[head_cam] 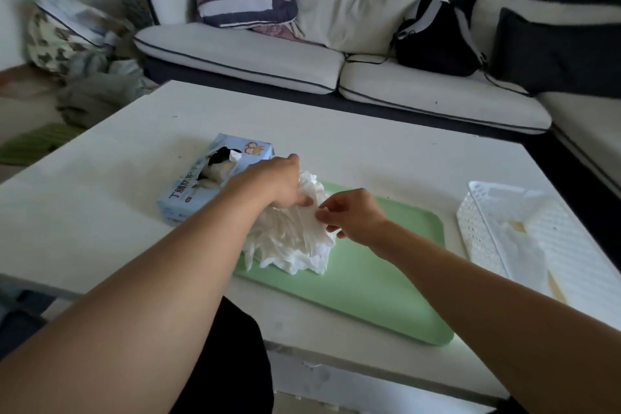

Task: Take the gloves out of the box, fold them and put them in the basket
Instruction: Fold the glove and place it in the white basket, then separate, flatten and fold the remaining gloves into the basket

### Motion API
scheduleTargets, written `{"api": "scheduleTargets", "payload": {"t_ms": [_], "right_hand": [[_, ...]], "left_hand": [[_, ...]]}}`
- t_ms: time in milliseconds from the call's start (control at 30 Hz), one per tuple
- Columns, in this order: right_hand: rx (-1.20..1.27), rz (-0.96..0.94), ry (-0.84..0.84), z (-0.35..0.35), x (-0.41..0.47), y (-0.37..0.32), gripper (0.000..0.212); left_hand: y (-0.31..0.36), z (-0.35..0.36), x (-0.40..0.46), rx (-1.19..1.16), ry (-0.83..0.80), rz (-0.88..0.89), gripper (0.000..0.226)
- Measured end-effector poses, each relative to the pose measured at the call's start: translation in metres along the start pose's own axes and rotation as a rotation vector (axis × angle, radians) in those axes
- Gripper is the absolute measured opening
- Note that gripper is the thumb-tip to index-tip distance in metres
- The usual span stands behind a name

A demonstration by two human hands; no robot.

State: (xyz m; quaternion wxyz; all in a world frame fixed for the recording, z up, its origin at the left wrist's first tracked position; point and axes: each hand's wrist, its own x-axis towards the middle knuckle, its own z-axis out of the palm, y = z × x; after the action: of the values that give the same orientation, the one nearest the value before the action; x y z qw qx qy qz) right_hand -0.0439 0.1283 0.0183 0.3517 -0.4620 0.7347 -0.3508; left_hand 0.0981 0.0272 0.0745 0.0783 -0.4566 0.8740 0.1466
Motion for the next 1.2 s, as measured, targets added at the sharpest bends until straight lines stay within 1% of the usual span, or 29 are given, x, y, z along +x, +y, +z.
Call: {"api": "scheduleTargets", "payload": {"t_ms": [100,200,267,333,367,467,567,600,633,667,700,733,767,800,833,867,900,933,967,1000,1033,1067,1133,1167,1200], "right_hand": [[0.126,0.001,0.008,-0.01,-0.002,0.006,0.005],[0.301,0.027,0.013,-0.022,-0.008,0.012,0.013],[0.327,0.041,0.002,-0.03,-0.013,0.01,0.01],[0.31,0.041,0.003,-0.042,-0.016,0.003,0.002],[0.33,0.03,0.01,-0.05,-0.016,-0.002,0.002],[0.521,-0.001,0.085,-0.087,-0.018,-0.024,0.005],[0.792,-0.023,0.151,-0.126,-0.031,-0.038,0.008],[0.861,-0.031,0.154,-0.135,-0.037,-0.038,0.013],[0.905,-0.035,0.143,-0.141,-0.043,-0.037,0.02],[0.934,-0.032,0.125,-0.142,-0.048,-0.035,0.026],[0.952,-0.018,0.108,-0.142,-0.051,-0.034,0.028],[0.97,0.003,0.096,-0.142,-0.054,-0.031,0.026],[0.995,0.028,0.081,-0.141,-0.055,-0.029,0.023],[1.022,0.056,0.064,-0.141,-0.056,-0.028,0.023],[1.044,0.081,0.04,-0.141,-0.057,-0.027,0.026],[1.059,0.093,0.018,-0.142,-0.059,-0.027,0.03],[1.06,0.087,-0.009,-0.142,-0.06,-0.026,0.035],[1.034,0.069,-0.029,-0.142,-0.062,-0.025,0.039],[0.976,0.049,-0.03,-0.142,-0.064,-0.024,0.038],[0.887,0.043,-0.009,-0.142,-0.068,-0.023,0.035],[0.76,0.038,0.034,-0.143,-0.071,-0.022,0.031],[0.594,0.021,0.097,-0.145,-0.072,-0.019,0.026],[0.173,-0.071,0.271,-0.149,-0.071,-0.011,0.012],[0.014,-0.126,0.317,-0.151,-0.072,-0.01,0.008],[-0.064,-0.169,0.307,-0.153,-0.071,-0.008,0.007]], "left_hand": [[0.003,0.002,0.002,0.03,-0.007,0.019,0.062],[0.005,0.003,0.005,0.052,-0.023,0.026,0.064],[0.004,0.004,0.009,0.075,-0.05,0.006,0.067],[0.004,0.005,0.013,0.099,-0.084,-0.023,0.07],[0.004,0.006,0.015,0.104,-0.093,-0.031,0.07],[0.005,0.008,0.019,0.134,-0.093,-0.044,0.068],[0.003,0.007,0.022,0.171,-0.119,-0.068,0.066],[0.006,0.003,0.021,0.193,-0.113,-0.073,0.065],[0.008,-0.002,0.018,0.213,-0.072,-0.071,0.064],[0.012,-0.008,0.014,0.198,0.02,-0.045,0.063],[0.019,-0.015,0.007,0.11,0.15,0.018,0.06],[0.032,-0.019,-0.003,-0.084,0.263,0.114,0.058],[0.046,-0.023,-0.015,-0.369,0.314,0.227,0.057],[0.063,-0.025,-0.028,-0.666,0.265,0.326,0.061],[0.078,-0.021,-0.037,-0.853,0.16,0.4,0.068],[0.091,-0.013,-0.042,-0.891,0.078,0.456,0.075],[0.1,-0.002,-0.04,-0.859,0.072,0.497,0.078],[0.106,0.009,-0.036,-0.831,0.14,0.509,0.072],[0.11,0.017,-0.03,-0.834,0.229,0.481,0.059],[0.113,0.02,-0.025,-0.876,0.287,0.448,0.044],[0.115,0.021,-0.022,-0.935,0.306,0.423,0.031],[0.116,0.021,-0.02,-0.997,0.284,0.403,0.022],[0.116,0.018,-0.02,-1.077,0.201,0.392,0.013],[0.115,0.016,-0.022,-1.102,0.17,0.394,0.011],[0.113,0.014,-0.023,-1.129,0.143,0.392,0.008]]}}
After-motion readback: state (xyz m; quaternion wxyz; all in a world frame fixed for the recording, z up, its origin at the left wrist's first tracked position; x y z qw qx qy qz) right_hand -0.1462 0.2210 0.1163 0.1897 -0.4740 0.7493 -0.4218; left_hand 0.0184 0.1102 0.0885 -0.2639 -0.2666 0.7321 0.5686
